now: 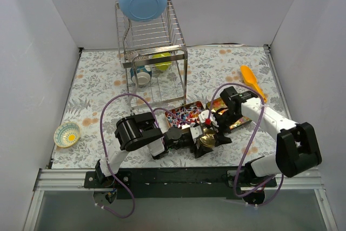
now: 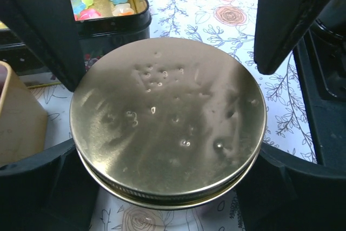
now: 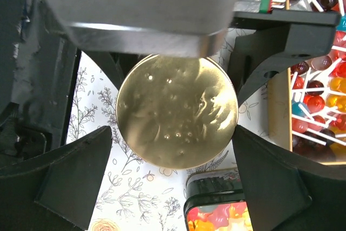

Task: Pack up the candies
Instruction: Screw the bottle lid onto the packing bottle.

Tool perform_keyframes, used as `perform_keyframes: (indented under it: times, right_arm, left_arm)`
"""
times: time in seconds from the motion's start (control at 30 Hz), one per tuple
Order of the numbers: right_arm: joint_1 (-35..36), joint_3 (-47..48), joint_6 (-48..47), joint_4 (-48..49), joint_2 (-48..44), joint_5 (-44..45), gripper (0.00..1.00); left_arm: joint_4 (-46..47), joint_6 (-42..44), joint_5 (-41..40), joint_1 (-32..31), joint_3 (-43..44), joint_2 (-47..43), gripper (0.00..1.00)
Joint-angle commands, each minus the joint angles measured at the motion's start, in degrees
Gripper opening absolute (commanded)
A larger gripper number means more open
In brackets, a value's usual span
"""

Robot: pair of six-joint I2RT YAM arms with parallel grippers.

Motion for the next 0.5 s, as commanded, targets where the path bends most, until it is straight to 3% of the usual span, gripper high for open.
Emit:
perform_keyframes:
  times: [0.0,0.47]
  right_arm:
    - [0.14,-4.67,2.48,-8.38,-3.97,2.48,0.98]
    - [0.14,-7.23,5.21,-12.60,-10.30,2.92,0.98]
  left_arm:
    - [1.02,-4.65,-4.43,1.63,-2.72,3.28,0.00]
    - [0.31,-4.83,-2.68,1.63,-2.46,3.54,0.00]
